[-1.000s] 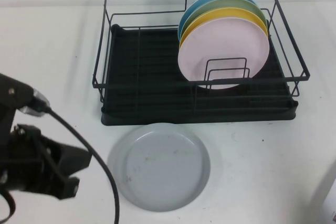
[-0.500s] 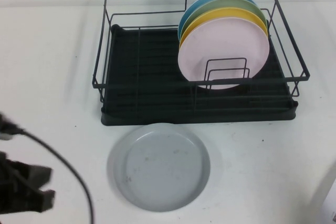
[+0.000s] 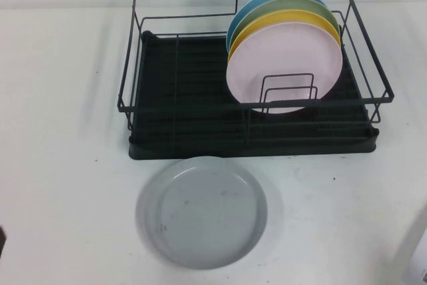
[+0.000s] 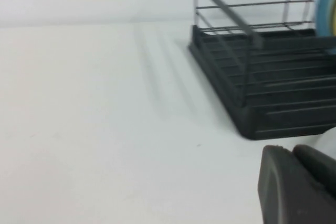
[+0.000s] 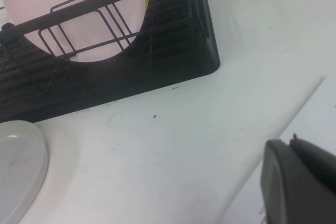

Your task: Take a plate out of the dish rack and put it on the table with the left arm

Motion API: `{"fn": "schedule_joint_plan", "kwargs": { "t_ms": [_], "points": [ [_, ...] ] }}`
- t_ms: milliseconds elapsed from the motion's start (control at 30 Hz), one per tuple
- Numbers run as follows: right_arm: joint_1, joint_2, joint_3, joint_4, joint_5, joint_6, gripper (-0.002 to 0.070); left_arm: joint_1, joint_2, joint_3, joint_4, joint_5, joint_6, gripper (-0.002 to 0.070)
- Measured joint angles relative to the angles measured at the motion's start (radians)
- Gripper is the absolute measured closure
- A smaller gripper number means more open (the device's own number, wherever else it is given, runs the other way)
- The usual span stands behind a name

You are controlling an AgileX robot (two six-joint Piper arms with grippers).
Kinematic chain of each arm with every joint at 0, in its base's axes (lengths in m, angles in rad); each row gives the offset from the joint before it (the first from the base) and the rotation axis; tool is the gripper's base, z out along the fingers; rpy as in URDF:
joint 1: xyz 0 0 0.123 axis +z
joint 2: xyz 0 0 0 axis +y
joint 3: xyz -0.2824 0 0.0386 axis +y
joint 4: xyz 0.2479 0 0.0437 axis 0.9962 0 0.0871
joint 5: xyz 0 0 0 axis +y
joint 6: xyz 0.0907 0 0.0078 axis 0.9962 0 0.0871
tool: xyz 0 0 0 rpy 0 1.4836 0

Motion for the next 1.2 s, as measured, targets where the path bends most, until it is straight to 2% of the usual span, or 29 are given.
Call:
{"fn": "schedule_joint_plan", "kwargs": {
  "t_ms": [133, 300, 467, 1200],
  "points": [
    [0.000, 0.000, 0.000, 0.002, 0.000, 0.000, 0.0694, 0.055, -0.134, 0.071, 0.015, 0.036, -0.015, 0.0676],
    [0.000, 0.000, 0.000, 0.004, 0.000, 0.000, 0.0694, 0.085, -0.150, 0.075, 0.043, 0.104, -0.087, 0.0676],
    [0.000, 0.000, 0.000, 0.006, 0.000, 0.000, 0.0694, 0.084, -0.150, 0.075, 0.049, 0.202, -0.109, 0.0676],
    [0.000, 0.000, 0.000, 0.008, 0.000, 0.000, 0.0694, 0.084, -0.150, 0.075, 0.054, 0.207, -0.111, 0.0676]
  ]
}}
